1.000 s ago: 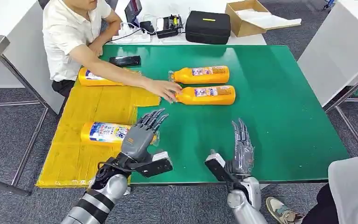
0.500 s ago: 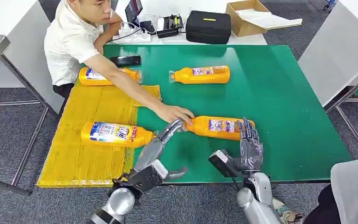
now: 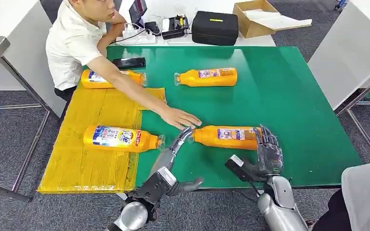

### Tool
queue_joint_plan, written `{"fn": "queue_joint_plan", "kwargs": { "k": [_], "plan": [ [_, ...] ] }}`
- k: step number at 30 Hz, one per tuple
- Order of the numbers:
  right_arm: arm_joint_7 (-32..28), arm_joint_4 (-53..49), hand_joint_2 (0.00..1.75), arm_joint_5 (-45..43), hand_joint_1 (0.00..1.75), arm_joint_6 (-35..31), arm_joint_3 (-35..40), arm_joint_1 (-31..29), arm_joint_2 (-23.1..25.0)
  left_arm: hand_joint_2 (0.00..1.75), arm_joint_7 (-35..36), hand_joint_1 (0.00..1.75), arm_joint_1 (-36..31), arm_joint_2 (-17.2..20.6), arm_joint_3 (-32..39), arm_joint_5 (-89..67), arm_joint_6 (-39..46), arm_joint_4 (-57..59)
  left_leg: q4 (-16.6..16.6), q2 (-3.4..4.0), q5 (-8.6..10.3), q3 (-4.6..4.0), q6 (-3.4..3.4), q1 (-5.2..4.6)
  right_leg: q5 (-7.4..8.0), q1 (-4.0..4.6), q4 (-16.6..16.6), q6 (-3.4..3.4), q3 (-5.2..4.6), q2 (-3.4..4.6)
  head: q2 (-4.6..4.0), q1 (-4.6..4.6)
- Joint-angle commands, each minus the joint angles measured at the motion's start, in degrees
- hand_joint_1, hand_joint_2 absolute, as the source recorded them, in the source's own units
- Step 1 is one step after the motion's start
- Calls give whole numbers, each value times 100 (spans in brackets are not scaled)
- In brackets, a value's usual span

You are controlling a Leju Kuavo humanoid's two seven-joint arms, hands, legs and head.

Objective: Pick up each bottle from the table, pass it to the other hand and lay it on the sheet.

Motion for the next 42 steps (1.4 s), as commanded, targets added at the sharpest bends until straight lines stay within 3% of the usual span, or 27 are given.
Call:
{"fn": "queue_joint_plan", "kwargs": {
  "k": [1,6,12,18,30,38,42],
  "plan": [
    [88,825,175,47,0,119,321,-545,-104,175,45,0,-148,110,-209,75,-12,349,-3,15,-7,21,-1,2,-3,5,-6,-15,20,8,0,0],
    [113,942,175,55,0,113,348,-612,-103,175,51,0,-153,107,-209,120,-23,354,1,23,-21,45,-3,8,-13,13,-8,-31,44,11,0,0],
    [238,1733,175,396,0,45,669,-1392,-166,175,50,0,-256,85,-276,276,-45,423,4,35,-17,36,-2,6,-5,11,-3,-27,32,23,0,0],
    [296,1931,175,578,0,79,893,-1714,-98,175,41,0,-326,56,-327,317,-47,502,1,23,-4,22,5,2,1,5,-3,-14,18,14,0,0],
    [551,1697,175,834,0,389,1402,-1789,-222,175,44,0,-334,69,-345,327,54,519,3,18,-2,15,5,1,2,4,0,-10,12,11,0,0],
    [658,2083,175,402,0,1285,1442,-1765,-320,175,110,0,-260,103,-335,320,36,565,-2,6,-1,21,5,3,0,6,-6,-9,22,-1,0,2],
    [684,2098,175,408,0,1286,1452,-1764,-327,175,110,0,-257,105,-334,320,31,564,0,9,-7,36,5,6,-5,10,-7,-19,38,-2,0,2]
  ]
}}
